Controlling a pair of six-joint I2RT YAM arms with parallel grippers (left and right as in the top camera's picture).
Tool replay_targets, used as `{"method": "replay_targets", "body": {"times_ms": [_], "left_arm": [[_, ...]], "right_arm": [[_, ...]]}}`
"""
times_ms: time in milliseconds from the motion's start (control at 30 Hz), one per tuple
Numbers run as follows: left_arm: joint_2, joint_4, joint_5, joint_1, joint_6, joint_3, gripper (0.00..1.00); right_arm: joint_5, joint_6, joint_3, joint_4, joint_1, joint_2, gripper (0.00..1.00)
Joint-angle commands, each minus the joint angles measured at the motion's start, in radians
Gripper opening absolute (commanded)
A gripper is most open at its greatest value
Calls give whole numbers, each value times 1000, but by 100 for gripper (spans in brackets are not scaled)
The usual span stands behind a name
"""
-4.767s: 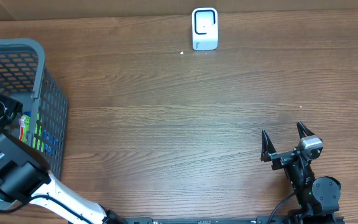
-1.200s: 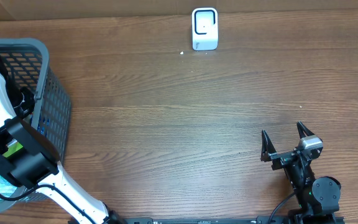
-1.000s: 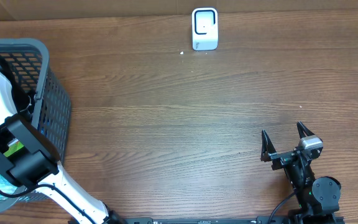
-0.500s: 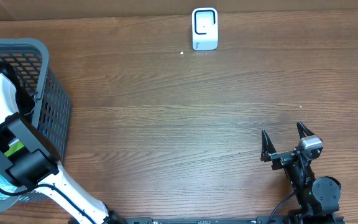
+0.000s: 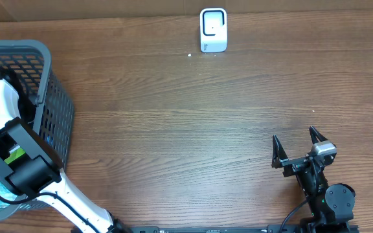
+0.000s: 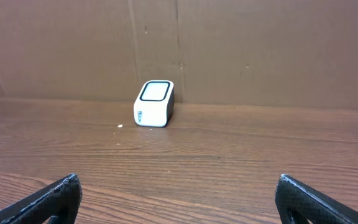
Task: Scan the item barcode
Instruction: 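Reach the left gripper down to the blue wrapped bar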
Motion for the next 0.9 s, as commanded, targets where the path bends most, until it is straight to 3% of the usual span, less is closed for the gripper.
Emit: {"method": "replay_targets", "body": {"times_ms": [0,400,867], "left_arm": [[16,-74,27,-2,-29,178,4],[14,-416,28,-4,-29,872,4],[-139,-414,80,-11,-21,898,4]], "right_arm": [[1,2,-10,5,5,-9,100],[1,2,-10,5,5,-9,100],[1,2,-10,5,5,-9,100]]}}
